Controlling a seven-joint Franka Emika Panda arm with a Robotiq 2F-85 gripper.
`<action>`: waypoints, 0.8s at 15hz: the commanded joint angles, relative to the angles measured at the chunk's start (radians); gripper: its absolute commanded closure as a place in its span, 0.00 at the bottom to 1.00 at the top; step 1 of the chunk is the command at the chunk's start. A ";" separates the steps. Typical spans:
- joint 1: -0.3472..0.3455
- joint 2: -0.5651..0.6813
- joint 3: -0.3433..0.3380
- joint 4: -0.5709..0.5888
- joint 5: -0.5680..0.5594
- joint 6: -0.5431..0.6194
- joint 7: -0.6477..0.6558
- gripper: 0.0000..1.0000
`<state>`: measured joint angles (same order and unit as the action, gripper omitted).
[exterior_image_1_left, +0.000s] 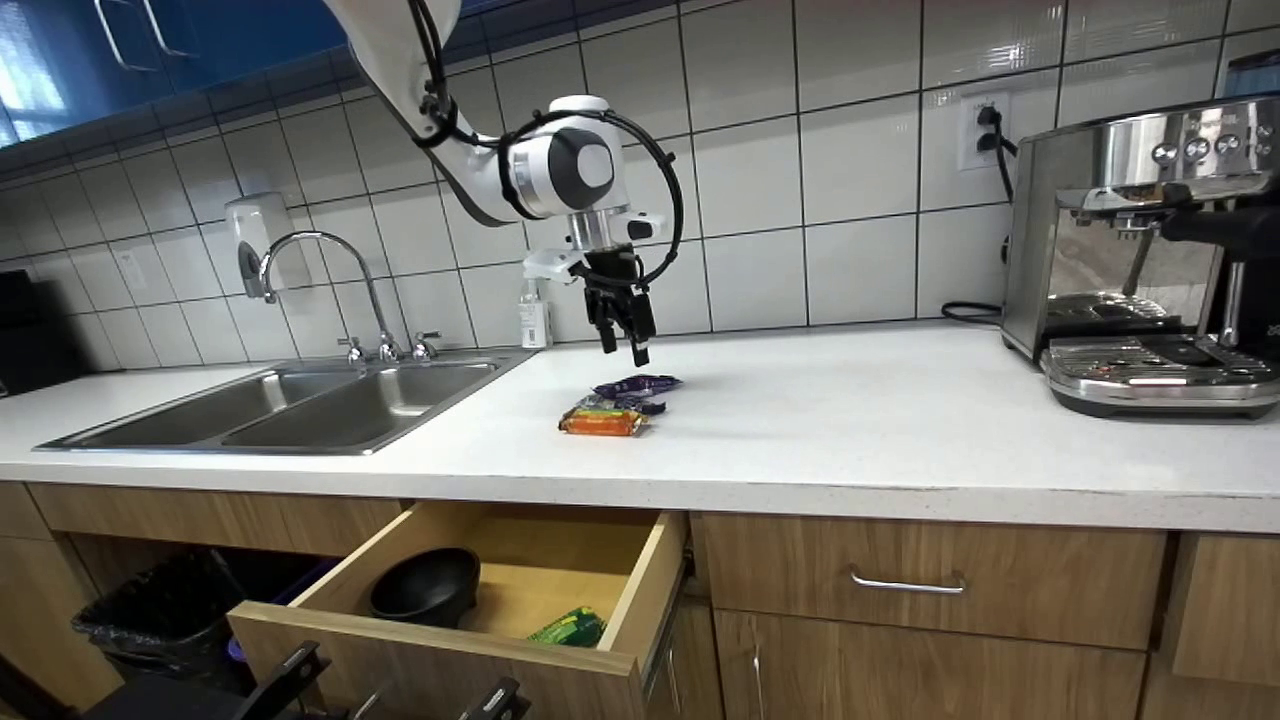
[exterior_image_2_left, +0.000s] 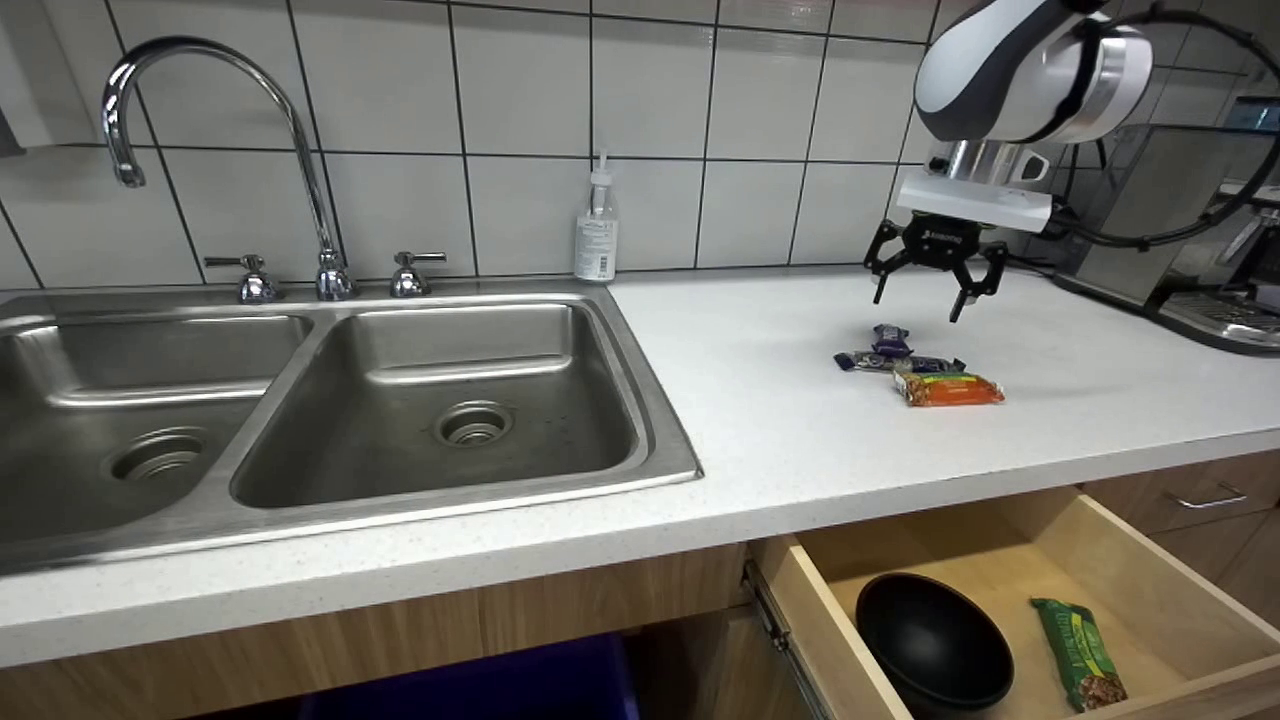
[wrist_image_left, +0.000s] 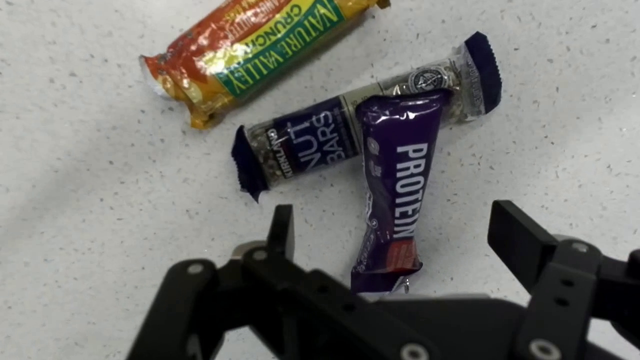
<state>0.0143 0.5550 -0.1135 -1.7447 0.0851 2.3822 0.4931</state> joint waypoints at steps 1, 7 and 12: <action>0.008 0.093 -0.008 0.144 0.010 -0.087 0.040 0.00; 0.012 0.186 -0.010 0.266 0.012 -0.155 0.071 0.00; 0.009 0.240 -0.009 0.332 0.014 -0.193 0.086 0.00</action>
<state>0.0205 0.7474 -0.1144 -1.4974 0.0851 2.2525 0.5526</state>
